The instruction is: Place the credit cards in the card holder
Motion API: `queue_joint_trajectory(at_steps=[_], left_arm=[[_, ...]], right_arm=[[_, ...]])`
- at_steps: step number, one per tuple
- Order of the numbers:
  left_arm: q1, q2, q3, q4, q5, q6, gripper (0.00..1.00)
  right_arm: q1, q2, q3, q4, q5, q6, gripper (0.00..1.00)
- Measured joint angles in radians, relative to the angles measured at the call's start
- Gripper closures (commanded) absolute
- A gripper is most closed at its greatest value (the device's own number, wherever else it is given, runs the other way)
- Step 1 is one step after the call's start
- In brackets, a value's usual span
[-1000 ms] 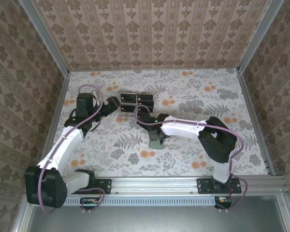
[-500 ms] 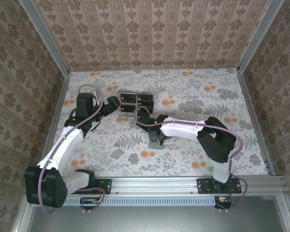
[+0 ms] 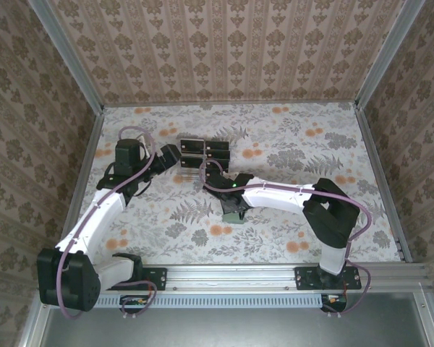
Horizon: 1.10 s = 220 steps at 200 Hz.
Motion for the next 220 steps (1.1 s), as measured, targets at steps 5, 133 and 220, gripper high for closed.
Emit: queue_joint_trajectory(at_steps=[5, 133, 220], left_arm=[[0.0, 0.0, 0.0, 0.0, 0.0, 0.0, 0.0], [0.0, 0.017, 0.0, 0.0, 0.0, 0.0, 0.0], [-0.013, 0.016, 0.0, 0.0, 0.001, 0.0, 0.0]], right_arm=[[0.0, 0.0, -0.004, 0.0, 0.0, 0.001, 0.44], [0.0, 0.012, -0.074, 0.025, 0.0, 0.014, 0.85], [-0.002, -0.04, -0.118, 0.051, 0.002, -0.013, 1.0]])
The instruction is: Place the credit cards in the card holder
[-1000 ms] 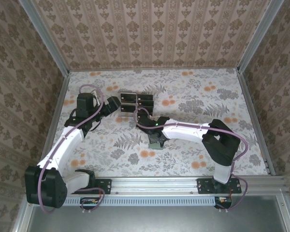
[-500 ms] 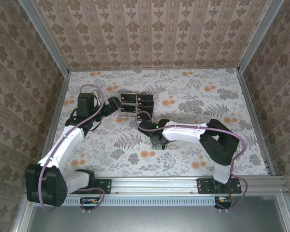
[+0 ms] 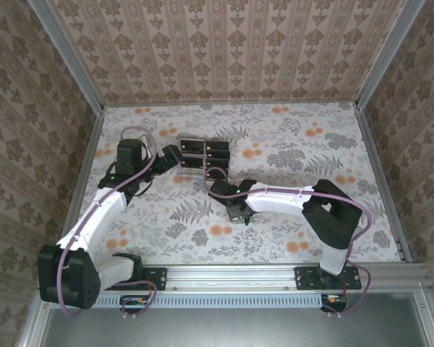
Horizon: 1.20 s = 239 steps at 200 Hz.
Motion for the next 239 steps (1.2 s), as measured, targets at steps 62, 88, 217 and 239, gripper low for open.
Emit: queue_joint_trajectory(at_steps=[62, 88, 217, 239], left_arm=[[-0.058, -0.008, -0.043, 0.012, -0.001, -0.023, 0.0], [-0.092, -0.008, -0.055, 0.016, -0.002, -0.035, 0.0], [-0.111, 0.012, -0.055, 0.047, -0.002, -0.048, 0.0], [-0.111, 0.016, -0.055, 0.053, -0.002, -0.048, 0.0]], right_arm=[[-0.016, -0.15, -0.028, 0.03, -0.011, 0.0, 0.86], [-0.026, -0.152, -0.029, 0.029, -0.011, -0.008, 0.59], [-0.036, -0.015, -0.007, 0.029, 0.005, -0.023, 0.57], [-0.039, -0.005, 0.0, 0.03, 0.005, -0.025, 0.57]])
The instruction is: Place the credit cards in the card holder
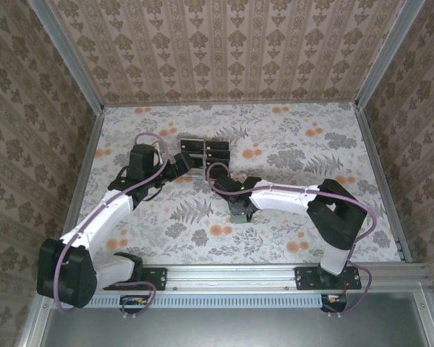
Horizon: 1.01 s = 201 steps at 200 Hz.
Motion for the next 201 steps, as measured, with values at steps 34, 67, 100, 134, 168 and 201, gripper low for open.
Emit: queue_joint_trajectory(at_steps=[34, 67, 100, 134, 168, 201], left_arm=[[0.0, 0.005, 0.0, 0.007, 0.0, 0.0, 0.0], [0.0, 0.009, 0.0, 0.007, 0.0, 0.0, 0.0], [0.0, 0.009, 0.0, 0.007, 0.0, 0.0, 0.0], [-0.002, 0.009, 0.0, 0.007, 0.0, 0.0, 0.0], [-0.016, 0.009, 0.0, 0.006, 0.0, -0.001, 0.0], [-0.042, 0.017, 0.0, 0.008, -0.006, -0.011, 0.0]], right_arm=[[-0.011, 0.019, 0.001, 0.0, 0.0, 0.0, 0.59], [-0.023, 0.023, -0.001, 0.003, 0.0, 0.0, 0.72], [-0.028, 0.023, -0.024, 0.034, 0.002, 0.003, 0.88], [-0.034, 0.01, -0.045, 0.079, 0.006, 0.001, 1.0], [-0.039, -0.02, -0.078, 0.097, -0.001, 0.002, 1.0], [-0.043, -0.088, -0.112, 0.095, -0.02, 0.003, 1.0]])
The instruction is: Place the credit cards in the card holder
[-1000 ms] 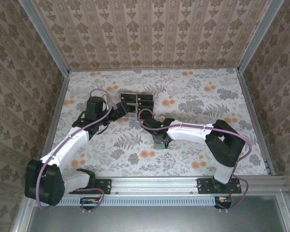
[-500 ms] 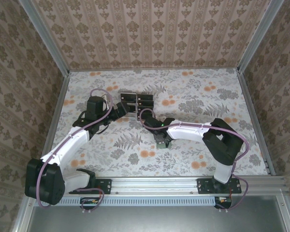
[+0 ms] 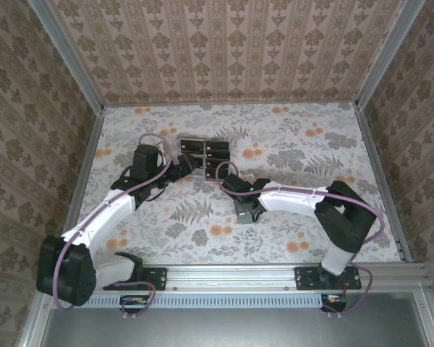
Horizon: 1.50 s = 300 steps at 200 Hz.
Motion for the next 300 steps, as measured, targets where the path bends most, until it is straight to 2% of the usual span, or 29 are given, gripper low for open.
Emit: queue_joint_trajectory(at_steps=[86, 152, 217, 246, 277, 300], left_arm=[[-0.143, 0.059, -0.008, 0.094, -0.021, -0.084, 0.0], [-0.24, 0.114, -0.056, 0.22, -0.028, -0.172, 0.03], [-0.325, 0.124, -0.099, 0.322, -0.101, -0.248, 0.09], [-0.331, 0.124, -0.102, 0.348, -0.126, -0.272, 0.24], [-0.337, 0.127, -0.102, 0.377, -0.136, -0.283, 0.48], [-0.344, 0.147, -0.102, 0.414, -0.136, -0.298, 0.7]], right_arm=[[0.0, -0.217, 0.004, -0.002, -0.08, 0.011, 1.0], [0.0, -0.245, 0.1, 0.0, -0.127, 0.031, 1.0], [0.0, -0.243, 0.153, 0.011, -0.147, 0.031, 1.0], [0.0, -0.231, 0.155, 0.014, -0.153, 0.031, 1.0], [0.0, -0.224, 0.155, 0.018, -0.158, 0.031, 1.0], [0.0, -0.221, 0.155, 0.023, -0.159, 0.031, 1.0]])
